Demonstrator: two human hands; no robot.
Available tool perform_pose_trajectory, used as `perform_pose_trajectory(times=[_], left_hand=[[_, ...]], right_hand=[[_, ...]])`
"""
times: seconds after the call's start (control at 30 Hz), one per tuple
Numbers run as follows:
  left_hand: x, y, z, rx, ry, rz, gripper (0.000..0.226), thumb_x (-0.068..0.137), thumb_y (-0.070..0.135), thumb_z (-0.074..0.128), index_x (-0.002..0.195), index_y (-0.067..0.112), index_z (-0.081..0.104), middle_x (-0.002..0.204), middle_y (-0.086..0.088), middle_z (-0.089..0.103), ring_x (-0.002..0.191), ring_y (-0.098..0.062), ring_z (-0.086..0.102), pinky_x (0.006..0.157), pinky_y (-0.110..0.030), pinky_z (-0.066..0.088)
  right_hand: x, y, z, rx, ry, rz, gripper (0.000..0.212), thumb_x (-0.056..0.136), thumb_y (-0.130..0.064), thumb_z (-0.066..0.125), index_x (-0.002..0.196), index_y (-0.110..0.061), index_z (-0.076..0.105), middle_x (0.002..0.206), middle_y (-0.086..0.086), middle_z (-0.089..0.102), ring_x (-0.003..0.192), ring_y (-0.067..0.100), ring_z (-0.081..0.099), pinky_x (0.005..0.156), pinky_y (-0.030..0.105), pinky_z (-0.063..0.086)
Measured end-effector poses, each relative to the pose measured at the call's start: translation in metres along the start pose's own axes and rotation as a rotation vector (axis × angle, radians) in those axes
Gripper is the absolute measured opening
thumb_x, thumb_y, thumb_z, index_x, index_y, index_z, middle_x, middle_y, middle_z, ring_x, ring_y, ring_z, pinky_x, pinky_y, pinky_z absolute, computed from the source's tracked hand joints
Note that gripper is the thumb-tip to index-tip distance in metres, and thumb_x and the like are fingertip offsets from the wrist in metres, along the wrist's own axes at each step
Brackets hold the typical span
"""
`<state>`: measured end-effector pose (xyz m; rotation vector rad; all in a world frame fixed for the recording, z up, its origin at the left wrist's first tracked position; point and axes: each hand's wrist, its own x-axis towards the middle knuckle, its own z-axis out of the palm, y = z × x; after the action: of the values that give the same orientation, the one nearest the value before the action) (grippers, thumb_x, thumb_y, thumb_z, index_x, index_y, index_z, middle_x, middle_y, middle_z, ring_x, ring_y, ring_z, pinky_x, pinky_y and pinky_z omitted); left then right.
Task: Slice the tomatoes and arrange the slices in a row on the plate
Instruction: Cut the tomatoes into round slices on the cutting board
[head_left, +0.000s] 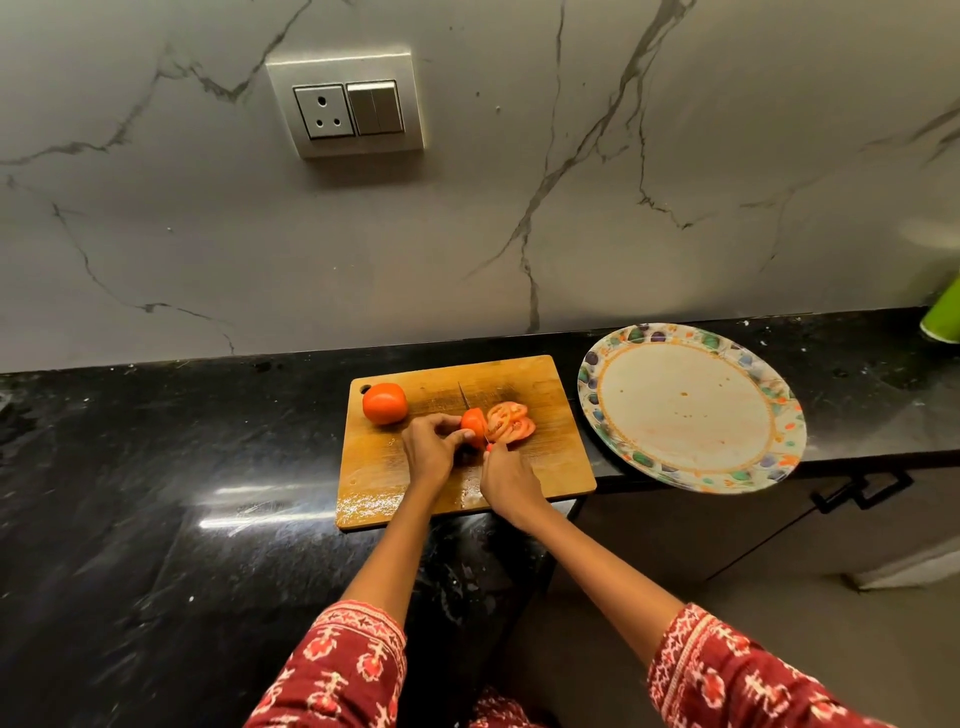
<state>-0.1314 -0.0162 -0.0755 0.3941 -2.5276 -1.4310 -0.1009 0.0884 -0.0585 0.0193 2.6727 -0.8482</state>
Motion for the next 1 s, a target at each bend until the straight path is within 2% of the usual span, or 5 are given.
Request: perform_pose_trajectory(times=[0.4,0.57,0.63,0.87,1.0], left_hand=[[0.003,0.003,-0.002,0.025,-0.032,0.003,0.017,0.070,0.005,0.076,0.087,0.002,0.072,0.088,-0.010,0.071,0.079,-0.012,0.061,0.073,-0.025,0.050],[0.007,0.003,-0.001,-0.065,-0.081,-0.012,0.044,0.074,-0.003,0.070,0.117,0.000,0.060,0.114,-0.015,0.064,0.106,-0.024,0.061,0.087,-0.031,0.052],[0.007,0.002,0.002,-0.051,-0.067,0.029,0.042,0.076,-0.005,0.068,0.117,0.001,0.060,0.117,-0.015,0.063,0.110,-0.025,0.059,0.090,-0.033,0.051],[0.002,-0.004,0.006,-0.073,-0.065,0.064,0.041,0.076,-0.002,0.068,0.117,0.001,0.060,0.116,-0.015,0.064,0.109,-0.023,0.059,0.090,-0.029,0.050],[-0.003,-0.002,0.009,-0.079,-0.072,0.058,0.046,0.072,-0.001,0.073,0.115,-0.001,0.061,0.114,-0.014,0.064,0.105,-0.022,0.060,0.083,-0.020,0.048]], right_hand=[[0.006,-0.003,-0.002,-0.052,-0.041,0.020,0.032,0.100,-0.013,0.031,0.125,0.001,0.045,0.129,0.021,0.050,0.122,0.036,0.046,0.093,0.040,0.040],[-0.004,0.014,0.006,-0.077,-0.032,0.005,0.031,0.101,-0.014,0.029,0.125,-0.004,0.045,0.126,0.018,0.053,0.118,0.035,0.049,0.090,0.039,0.041],[-0.002,0.013,0.005,-0.088,-0.030,0.015,0.031,0.101,-0.013,0.030,0.125,-0.004,0.046,0.126,0.017,0.053,0.118,0.034,0.050,0.091,0.039,0.041],[0.004,0.002,0.004,-0.109,-0.044,0.045,0.030,0.096,-0.008,0.038,0.123,-0.001,0.050,0.127,0.018,0.054,0.120,0.034,0.050,0.092,0.038,0.043],[0.007,0.001,0.000,-0.125,-0.058,0.049,0.030,0.097,-0.010,0.037,0.122,-0.002,0.052,0.128,0.017,0.054,0.120,0.033,0.051,0.093,0.038,0.043]])
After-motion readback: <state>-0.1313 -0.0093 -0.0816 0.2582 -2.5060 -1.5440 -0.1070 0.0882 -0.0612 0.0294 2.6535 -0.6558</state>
